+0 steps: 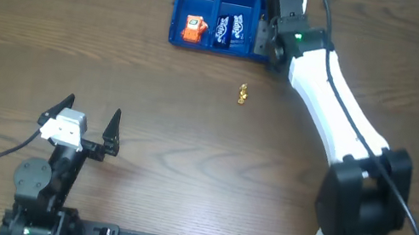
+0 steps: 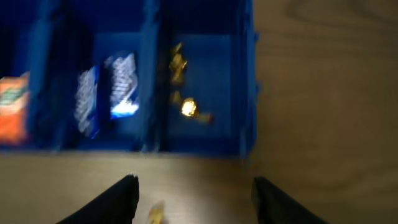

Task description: Sort Candies Into Trays

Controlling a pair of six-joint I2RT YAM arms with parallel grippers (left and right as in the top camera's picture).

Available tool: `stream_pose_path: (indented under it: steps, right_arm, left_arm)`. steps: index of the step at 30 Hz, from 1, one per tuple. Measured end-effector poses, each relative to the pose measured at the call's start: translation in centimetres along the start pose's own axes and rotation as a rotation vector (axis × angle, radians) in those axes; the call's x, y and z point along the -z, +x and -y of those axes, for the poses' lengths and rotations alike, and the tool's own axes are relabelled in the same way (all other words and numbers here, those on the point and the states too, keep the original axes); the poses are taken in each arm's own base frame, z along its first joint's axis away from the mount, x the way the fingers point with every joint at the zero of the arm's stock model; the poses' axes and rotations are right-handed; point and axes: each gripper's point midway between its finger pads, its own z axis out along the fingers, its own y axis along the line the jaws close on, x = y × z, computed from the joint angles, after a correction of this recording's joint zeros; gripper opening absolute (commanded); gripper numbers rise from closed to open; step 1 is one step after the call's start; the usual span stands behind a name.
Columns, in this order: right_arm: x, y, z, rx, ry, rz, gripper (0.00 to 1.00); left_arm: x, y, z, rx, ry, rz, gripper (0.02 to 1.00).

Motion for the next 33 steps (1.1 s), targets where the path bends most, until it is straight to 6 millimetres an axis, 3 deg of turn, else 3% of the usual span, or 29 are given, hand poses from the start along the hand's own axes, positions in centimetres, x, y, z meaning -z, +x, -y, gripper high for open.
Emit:
stream_pose_path:
  steps: [3, 5, 8, 14, 21, 24, 27, 33]
  right_arm:
    - [2.9, 1.8, -2.9, 0.007, -0.039, -0.031, 0.610]
    - [2.5, 3.6, -4.4, 0.014, -0.047, -0.078, 0.608]
    - [-0.3, 7.2, -4.7, 0.008, -0.021, -0.191, 0.610]
    - [-5.4, 12.4, -4.5, -0.003, 0.045, -0.352, 0.603]
    - [-6.6, 13.8, -4.4, -0.053, 0.064, -0.395, 0.588]
    - [-7.2, 13.9, -3.7, -0.093, 0.072, -0.390, 0.579]
    - [-8.0, 15.3, -2.9, -0.117, 0.079, -0.409, 0.564]
    - [-8.3, 14.9, -3.5, -0.130, 0.053, -0.391, 0.492]
  left_arm:
    - [0.0, 0.0, 0.0, 0.000, 0.000, -0.001, 0.996]
    - [0.0, 0.0, 0.0, 0.000, 0.000, 0.000, 0.998]
    - [0.0, 0.0, 0.0, 0.000, 0.000, 0.000, 0.998]
    - [0.0, 0.0, 0.0, 0.000, 0.000, 0.000, 0.998]
    - [0.0, 0.0, 0.0, 0.000, 0.000, -0.001, 0.998]
    - [0.0, 0.0, 0.0, 0.000, 0.000, -0.001, 0.998]
    - [0.0, 0.0, 0.0, 0.000, 0.000, -0.001, 0.998]
    - [0.0, 0.0, 0.0, 0.000, 0.000, -0.001, 0.998]
